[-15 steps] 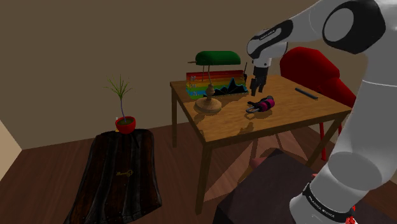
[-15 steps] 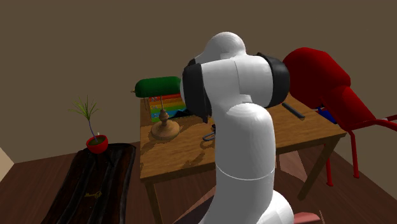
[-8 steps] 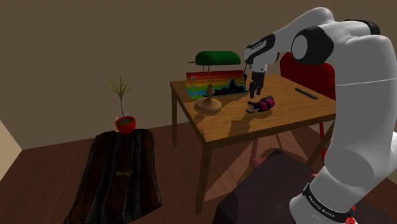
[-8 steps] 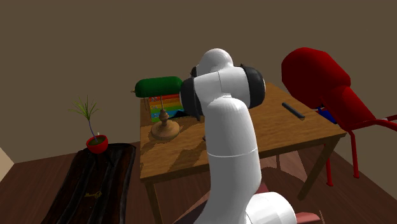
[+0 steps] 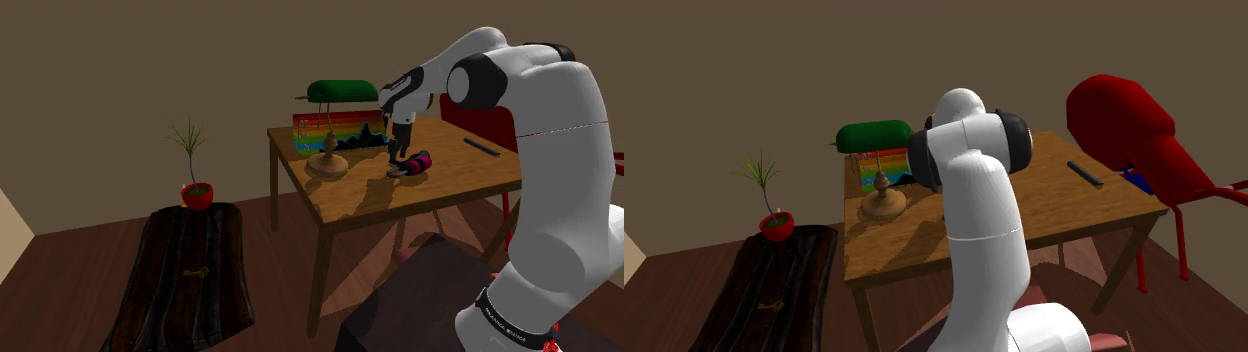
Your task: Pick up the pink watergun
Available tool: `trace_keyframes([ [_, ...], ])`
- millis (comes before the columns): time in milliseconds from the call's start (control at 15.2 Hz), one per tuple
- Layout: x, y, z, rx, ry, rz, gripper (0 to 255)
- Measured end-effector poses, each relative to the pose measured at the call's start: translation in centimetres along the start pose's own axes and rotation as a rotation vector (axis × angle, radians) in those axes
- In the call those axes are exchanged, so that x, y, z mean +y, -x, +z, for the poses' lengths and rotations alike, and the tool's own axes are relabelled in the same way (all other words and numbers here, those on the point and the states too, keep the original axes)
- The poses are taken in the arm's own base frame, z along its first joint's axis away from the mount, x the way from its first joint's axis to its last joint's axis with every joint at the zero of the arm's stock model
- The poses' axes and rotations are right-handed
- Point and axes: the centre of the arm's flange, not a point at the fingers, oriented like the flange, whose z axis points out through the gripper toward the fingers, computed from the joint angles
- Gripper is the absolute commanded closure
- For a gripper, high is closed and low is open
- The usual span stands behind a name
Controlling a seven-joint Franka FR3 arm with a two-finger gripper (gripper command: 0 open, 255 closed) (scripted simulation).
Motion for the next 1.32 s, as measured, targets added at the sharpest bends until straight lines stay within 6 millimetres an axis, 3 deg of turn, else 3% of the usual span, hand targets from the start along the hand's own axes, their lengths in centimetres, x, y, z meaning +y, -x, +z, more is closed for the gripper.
trace_keyframes([
  [66, 0.0, 0.0, 0.4, 0.0, 0.0, 0.0, 0],
  [132, 0.0, -0.1, 0.5, 0.0, 0.0, 0.0, 255],
  [792, 0.1, -0.2, 0.6, 0.001, 0.001, 0.0, 255],
  [1320, 0.0, 0.3, -3.0, 0.0, 0.0, 0.0, 255],
])
